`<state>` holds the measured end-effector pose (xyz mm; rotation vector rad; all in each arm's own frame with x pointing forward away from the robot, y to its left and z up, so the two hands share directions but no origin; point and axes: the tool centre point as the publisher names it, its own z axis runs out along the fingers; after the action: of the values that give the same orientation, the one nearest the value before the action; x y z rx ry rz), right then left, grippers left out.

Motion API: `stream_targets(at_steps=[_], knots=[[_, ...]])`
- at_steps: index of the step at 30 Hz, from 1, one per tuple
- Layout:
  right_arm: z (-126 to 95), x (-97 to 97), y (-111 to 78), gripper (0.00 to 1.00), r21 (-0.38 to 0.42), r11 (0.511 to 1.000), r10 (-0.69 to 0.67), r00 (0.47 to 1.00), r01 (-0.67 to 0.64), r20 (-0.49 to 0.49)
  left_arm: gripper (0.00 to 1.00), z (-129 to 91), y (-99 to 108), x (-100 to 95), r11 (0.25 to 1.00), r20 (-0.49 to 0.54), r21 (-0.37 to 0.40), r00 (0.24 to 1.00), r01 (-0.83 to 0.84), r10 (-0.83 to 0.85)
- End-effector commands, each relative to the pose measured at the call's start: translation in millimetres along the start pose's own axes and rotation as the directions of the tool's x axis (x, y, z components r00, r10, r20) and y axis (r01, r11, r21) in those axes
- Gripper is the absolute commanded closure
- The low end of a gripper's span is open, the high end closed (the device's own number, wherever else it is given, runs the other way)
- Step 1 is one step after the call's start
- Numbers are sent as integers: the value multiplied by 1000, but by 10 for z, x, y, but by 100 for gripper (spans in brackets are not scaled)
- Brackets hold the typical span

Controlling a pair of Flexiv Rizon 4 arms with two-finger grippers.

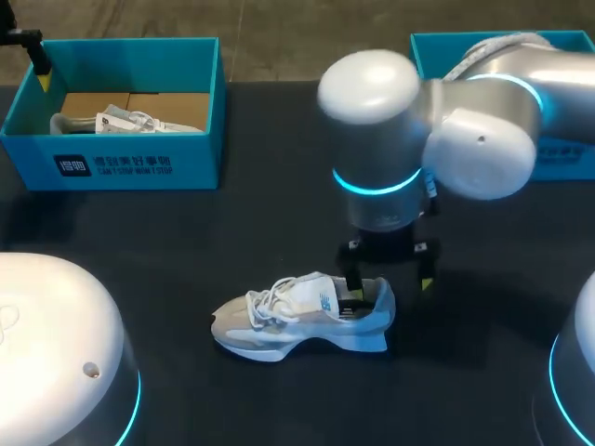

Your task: Take the shoe out of the shoebox, open the shoe tongue, remove and reinsert the insole, then place the shoe into the shoebox

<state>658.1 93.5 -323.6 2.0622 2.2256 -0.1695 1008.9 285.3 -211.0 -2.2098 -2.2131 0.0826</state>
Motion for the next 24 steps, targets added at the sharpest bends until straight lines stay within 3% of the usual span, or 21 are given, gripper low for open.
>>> stream_targets(at_steps=[1, 6, 14, 16, 19, 20, 24], knots=[[-162, -287, -36, 0, -52, 996, -86, 983, 78, -164, 0, -2, -12, -2, 1000, -2, -3, 1000, 0, 0], [-339, -424, -46, 0, -160, 968, -229, 936, 191, -268, 0, -2, -12, -2, 1000, -2, -3, 1000, 0, 0], [-502, -546, -30, 0, -216, 929, -356, 881, 299, -311, 0, -2, -12, -2, 1000, -2, -3, 1000, 0, 0], [-533, -561, -27, 0, -236, 906, -416, 845, 352, -335, 0, -2, -12, -2, 1000, -2, -3, 1000, 0, 0], [-564, -582, -28, 0, -285, 817, -577, 714, 502, -397, 0, -2, -12, -2, 1000, -2, -3, 1000, 0, 0], [-563, -586, -25, 0, -280, 797, -604, 692, 535, -396, 0, -2, -12, -2, 1000, -2, -3, 1000, 0, 0], [-563, -586, -25, 0, -280, 797, -604, 692, 535, -396, 0, -2, -12, -2, 1000, -2, -3, 1000, 0, 0]])
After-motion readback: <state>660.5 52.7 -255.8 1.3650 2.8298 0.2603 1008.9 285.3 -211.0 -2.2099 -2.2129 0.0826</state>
